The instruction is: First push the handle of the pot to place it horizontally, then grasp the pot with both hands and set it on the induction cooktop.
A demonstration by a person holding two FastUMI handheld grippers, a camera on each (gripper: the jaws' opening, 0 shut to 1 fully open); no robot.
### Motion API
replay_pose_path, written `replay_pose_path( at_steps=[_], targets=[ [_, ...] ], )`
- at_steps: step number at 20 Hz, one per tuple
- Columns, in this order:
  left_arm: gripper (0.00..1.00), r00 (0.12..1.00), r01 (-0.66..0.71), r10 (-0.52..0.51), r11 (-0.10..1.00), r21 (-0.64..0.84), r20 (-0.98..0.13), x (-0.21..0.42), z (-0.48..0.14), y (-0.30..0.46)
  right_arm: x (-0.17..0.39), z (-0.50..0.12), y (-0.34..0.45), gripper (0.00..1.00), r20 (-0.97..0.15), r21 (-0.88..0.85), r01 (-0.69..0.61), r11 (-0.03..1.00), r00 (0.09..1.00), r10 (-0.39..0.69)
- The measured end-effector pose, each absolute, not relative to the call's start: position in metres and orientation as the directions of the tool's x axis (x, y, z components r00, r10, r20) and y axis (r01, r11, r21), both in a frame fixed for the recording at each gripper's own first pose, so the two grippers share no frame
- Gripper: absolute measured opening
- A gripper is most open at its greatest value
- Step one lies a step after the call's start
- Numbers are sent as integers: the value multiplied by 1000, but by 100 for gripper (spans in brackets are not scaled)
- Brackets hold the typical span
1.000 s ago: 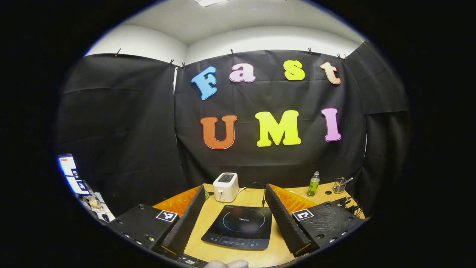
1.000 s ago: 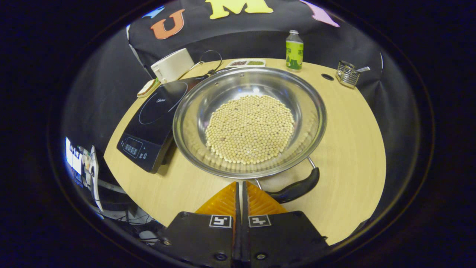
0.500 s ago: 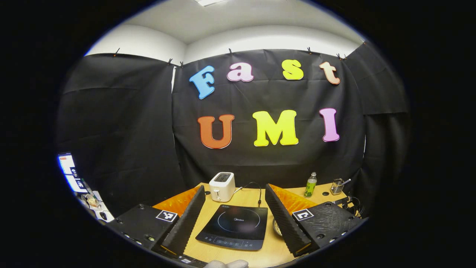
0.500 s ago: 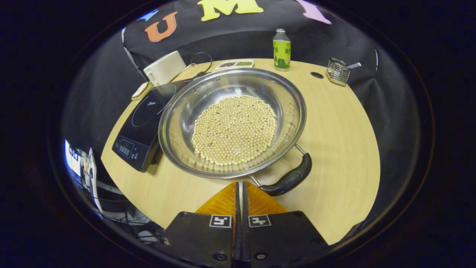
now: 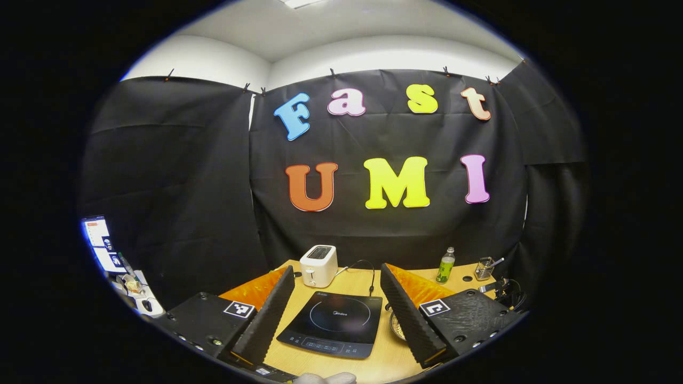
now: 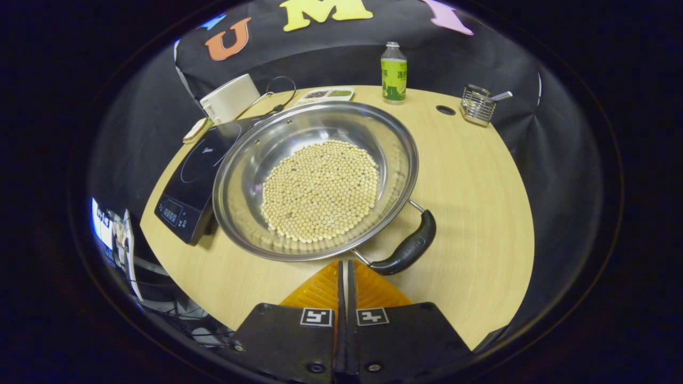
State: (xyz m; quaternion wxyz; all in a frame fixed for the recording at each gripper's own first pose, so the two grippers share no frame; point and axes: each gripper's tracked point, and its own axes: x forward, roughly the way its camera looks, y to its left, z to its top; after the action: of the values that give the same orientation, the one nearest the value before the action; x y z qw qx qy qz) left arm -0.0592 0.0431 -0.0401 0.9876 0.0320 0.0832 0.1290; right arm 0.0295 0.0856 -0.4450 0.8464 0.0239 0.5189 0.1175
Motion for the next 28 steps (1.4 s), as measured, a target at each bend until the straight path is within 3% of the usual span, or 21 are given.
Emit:
replay_pose_path(
  at_steps=[15, 19, 20, 28],
  targets=[
    [96, 911, -368, 377, 926, 83, -167, -63, -49, 14, 63, -445, 37, 4, -890, 96, -294, 951, 402, 213],
    [96, 894, -409, 417, 909, 85, -165, -68, -51, 8, 78, -445, 27, 0, -894, 75, -326, 943, 397, 209],
    [96, 890, -417, 426, 905, 86, -164, -70, -51, 6, 83, -446, 25, 4, -894, 69, -333, 940, 398, 207],
    [96, 873, -442, 453, 891, 100, -180, -74, -54, -4, 105, -447, 8, 0, -880, 32, -364, 931, 431, 199]
  ],
)
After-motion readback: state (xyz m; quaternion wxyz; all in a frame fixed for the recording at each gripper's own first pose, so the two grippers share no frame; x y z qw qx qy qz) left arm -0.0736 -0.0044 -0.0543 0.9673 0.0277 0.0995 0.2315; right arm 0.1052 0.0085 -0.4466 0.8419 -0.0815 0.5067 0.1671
